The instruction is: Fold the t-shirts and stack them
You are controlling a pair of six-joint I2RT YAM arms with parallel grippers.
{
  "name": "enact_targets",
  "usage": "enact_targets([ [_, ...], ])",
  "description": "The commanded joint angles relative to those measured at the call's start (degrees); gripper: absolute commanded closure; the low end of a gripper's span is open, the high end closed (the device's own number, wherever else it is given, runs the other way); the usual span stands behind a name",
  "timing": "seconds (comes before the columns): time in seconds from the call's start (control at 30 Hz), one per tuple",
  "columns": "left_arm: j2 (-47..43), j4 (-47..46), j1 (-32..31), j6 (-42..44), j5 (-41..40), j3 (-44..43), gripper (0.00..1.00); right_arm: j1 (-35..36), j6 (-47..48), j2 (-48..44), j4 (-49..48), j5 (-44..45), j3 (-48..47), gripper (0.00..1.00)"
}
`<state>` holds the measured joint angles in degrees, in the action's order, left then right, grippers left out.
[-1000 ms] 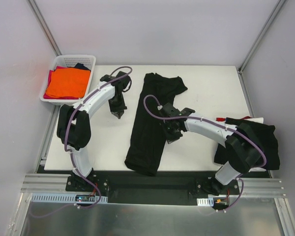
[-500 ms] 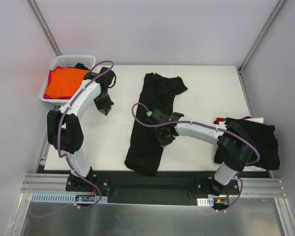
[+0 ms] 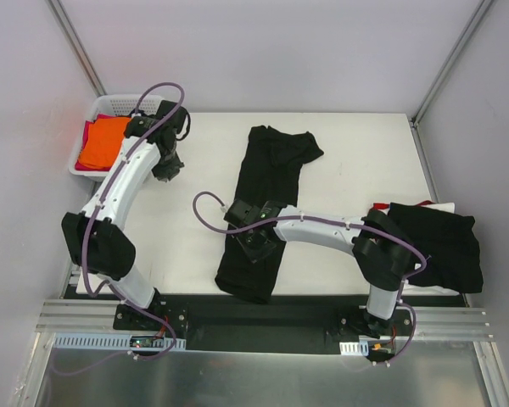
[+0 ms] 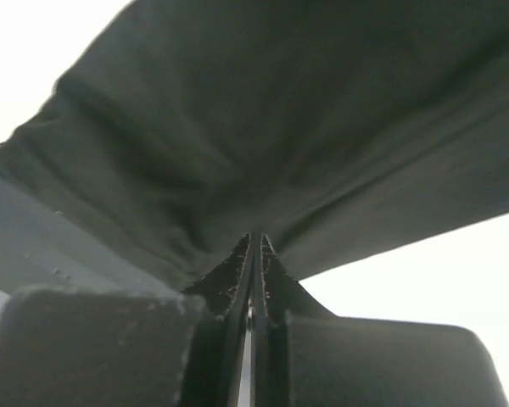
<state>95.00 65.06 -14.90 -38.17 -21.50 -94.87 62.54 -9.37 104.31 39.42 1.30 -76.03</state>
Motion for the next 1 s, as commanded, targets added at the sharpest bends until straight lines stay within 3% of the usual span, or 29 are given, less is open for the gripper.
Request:
enact_targets([
  [0.0,-4.9,2.2,0.7,2.1,-5.2,-3.3,0.89,1.4,-0.3,1.3,3.0,-0.4,-3.3,0.99],
  [0.67,-7.3,1.7,1.4,1.6,-4.1,5.2,0.87,2.9,-1.0,2.6,1.6,-2.7,3.6,0.99],
  [0.97,-6.2,0.2,1.4,2.0,-2.9,6.5,0.87,2.8,-3.4,-1.6,0.6,-2.2,10.6,0.99],
])
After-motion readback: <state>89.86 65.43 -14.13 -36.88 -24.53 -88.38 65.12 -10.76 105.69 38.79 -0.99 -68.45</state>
